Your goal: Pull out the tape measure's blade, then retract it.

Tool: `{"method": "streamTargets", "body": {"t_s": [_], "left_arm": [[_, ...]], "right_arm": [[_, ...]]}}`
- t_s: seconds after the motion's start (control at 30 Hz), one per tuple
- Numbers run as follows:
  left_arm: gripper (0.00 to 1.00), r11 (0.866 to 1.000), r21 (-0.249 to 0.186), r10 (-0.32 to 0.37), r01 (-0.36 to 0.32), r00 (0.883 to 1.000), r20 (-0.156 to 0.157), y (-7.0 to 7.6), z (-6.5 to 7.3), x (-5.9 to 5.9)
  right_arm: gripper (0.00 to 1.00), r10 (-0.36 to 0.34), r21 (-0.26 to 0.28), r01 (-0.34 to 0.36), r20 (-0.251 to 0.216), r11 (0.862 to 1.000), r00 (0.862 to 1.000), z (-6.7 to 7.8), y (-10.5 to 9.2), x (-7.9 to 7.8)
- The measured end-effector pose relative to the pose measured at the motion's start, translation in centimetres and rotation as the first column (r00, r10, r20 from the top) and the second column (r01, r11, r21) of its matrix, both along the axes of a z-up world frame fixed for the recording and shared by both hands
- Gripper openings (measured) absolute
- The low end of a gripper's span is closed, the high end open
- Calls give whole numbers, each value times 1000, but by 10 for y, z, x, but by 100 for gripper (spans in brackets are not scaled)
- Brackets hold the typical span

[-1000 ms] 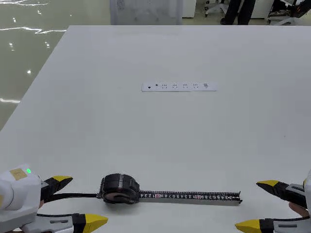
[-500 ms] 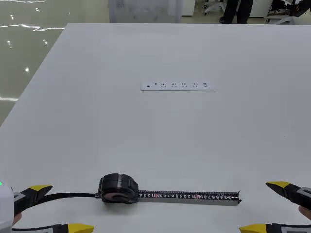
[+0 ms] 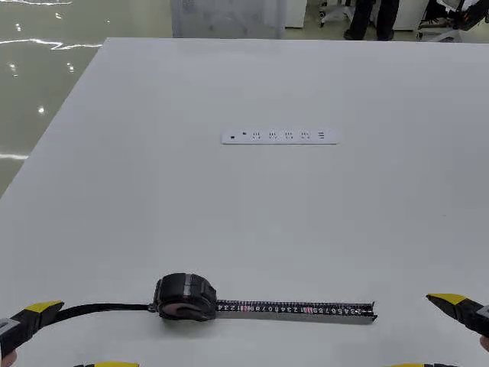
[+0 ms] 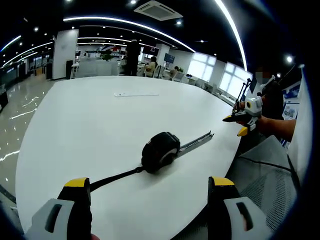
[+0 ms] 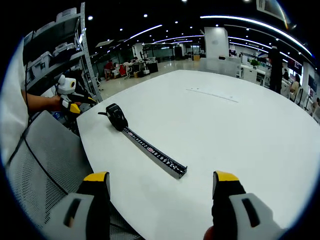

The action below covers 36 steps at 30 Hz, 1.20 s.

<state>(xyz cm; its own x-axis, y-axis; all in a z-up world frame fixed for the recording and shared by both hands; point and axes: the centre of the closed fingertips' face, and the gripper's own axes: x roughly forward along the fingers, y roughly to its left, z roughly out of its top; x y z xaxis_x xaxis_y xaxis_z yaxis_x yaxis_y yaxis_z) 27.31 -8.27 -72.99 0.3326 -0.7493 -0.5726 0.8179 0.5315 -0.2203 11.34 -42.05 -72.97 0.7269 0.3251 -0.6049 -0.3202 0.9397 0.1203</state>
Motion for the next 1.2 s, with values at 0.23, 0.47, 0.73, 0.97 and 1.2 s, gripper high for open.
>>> {"method": "streamTargets", "body": {"t_s": [0.23,0.47,0.73,0.97,1.2], "left_arm": [[95,1000,1,9,-9,1000,2,5,1,0],[95,1000,-22,19,-19,1000,0,7,6,-3],[96,999,-35,32,-32,999,6,10,9,-4],[98,998,-47,41,-41,999,1,12,11,-7],[98,998,-45,53,-53,999,-2,19,12,-9]], "right_arm": [[85,-6,3,6,12,1000,1000,2,0,-1],[87,-18,3,18,20,1000,1000,4,-2,-2],[90,-31,4,31,21,1000,999,4,-3,-7],[90,-39,12,39,10,999,999,1,-4,-15],[91,-42,12,42,13,999,999,2,-4,-18]]}}
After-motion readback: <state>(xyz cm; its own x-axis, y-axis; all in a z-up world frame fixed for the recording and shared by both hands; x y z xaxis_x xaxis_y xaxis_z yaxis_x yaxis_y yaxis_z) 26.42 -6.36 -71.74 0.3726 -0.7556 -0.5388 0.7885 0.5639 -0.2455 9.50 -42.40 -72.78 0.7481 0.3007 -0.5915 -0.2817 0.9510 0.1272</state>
